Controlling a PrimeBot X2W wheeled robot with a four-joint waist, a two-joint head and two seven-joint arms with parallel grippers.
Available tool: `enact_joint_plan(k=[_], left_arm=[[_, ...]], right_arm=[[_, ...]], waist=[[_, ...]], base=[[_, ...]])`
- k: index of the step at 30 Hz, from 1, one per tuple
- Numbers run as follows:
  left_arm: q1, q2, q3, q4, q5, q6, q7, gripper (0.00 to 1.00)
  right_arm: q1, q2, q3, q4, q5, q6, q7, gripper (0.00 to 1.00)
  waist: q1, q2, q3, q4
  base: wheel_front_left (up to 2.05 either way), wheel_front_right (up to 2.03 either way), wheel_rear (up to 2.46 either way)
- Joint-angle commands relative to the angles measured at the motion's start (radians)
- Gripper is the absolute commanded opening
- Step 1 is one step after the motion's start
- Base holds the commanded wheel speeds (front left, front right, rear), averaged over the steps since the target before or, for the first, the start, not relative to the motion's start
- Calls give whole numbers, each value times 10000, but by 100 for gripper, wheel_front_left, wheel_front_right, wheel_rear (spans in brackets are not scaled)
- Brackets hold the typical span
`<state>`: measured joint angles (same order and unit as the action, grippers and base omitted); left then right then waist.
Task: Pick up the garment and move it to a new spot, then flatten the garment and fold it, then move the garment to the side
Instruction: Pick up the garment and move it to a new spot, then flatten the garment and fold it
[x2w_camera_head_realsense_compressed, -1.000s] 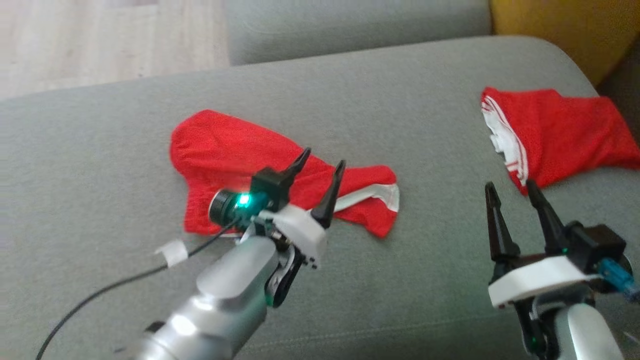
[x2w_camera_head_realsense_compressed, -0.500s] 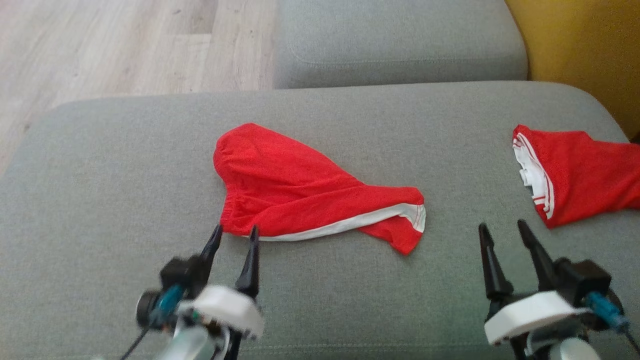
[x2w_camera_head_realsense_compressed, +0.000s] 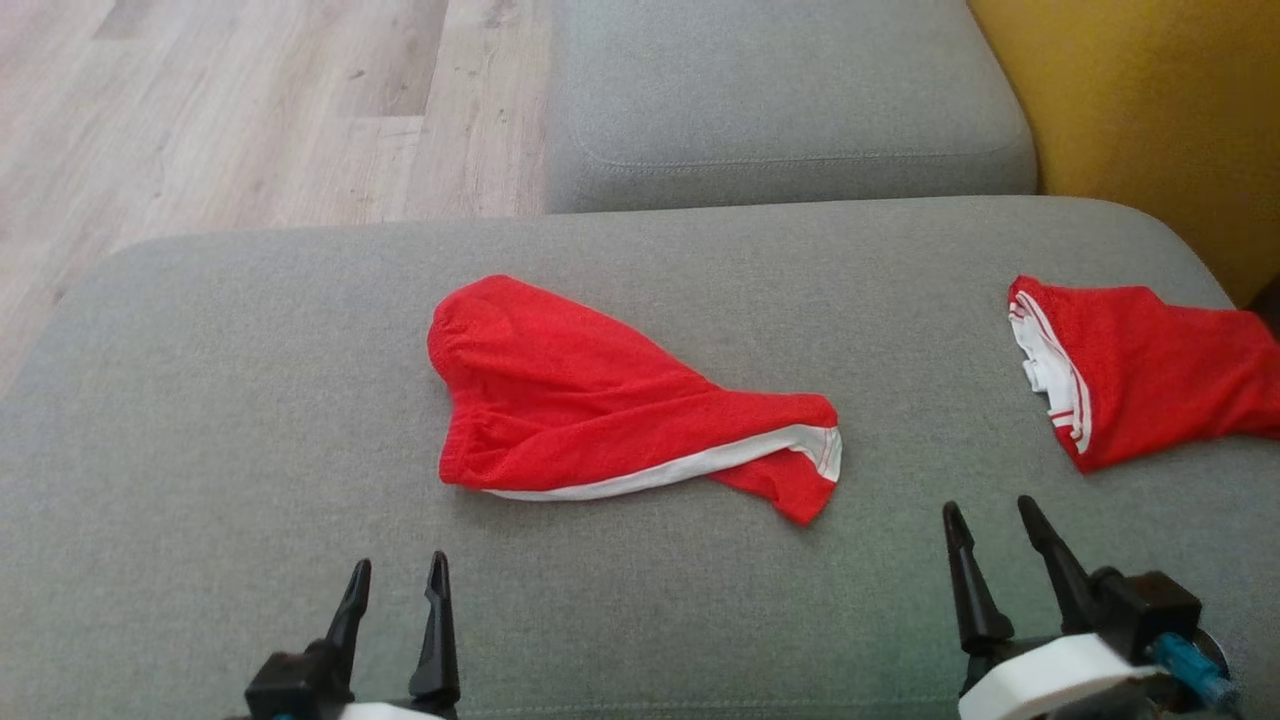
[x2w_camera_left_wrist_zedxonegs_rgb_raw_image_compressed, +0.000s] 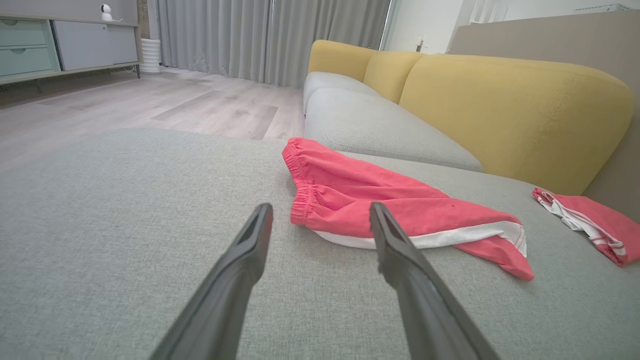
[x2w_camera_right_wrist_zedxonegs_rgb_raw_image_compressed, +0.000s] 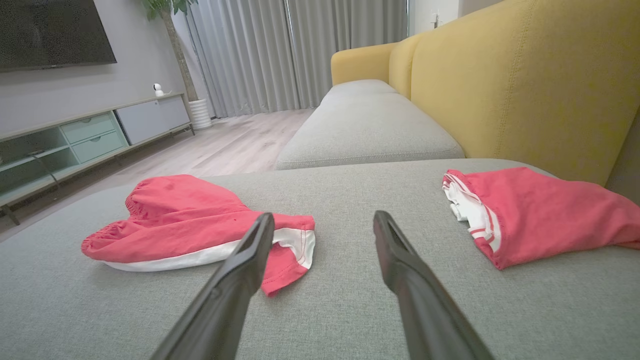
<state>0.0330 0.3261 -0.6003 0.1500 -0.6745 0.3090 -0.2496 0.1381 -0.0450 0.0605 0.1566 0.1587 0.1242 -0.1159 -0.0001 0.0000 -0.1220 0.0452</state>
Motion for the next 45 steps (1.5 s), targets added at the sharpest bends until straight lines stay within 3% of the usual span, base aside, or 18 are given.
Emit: enact_joint_plan(k=[1, 39, 45], left_arm=[[-344, 148, 544, -409, 130, 84, -121, 100], [-146, 883, 710, -481, -80, -55, 561, 100], [-682, 837, 459, -211, -69, -338, 940, 100]], right_arm=[[-317, -52, 336, -278, 63, 65, -136, 100], [-410, -52, 520, 81, 100, 65, -129, 100], [-465, -52, 596, 1, 70, 65, -85, 100]], waist=[[1, 0, -41, -39], [1, 0, -135, -47], [1, 0, 92, -125]], base=[[0, 0, 0], [0, 0, 0], [0, 0, 0]])
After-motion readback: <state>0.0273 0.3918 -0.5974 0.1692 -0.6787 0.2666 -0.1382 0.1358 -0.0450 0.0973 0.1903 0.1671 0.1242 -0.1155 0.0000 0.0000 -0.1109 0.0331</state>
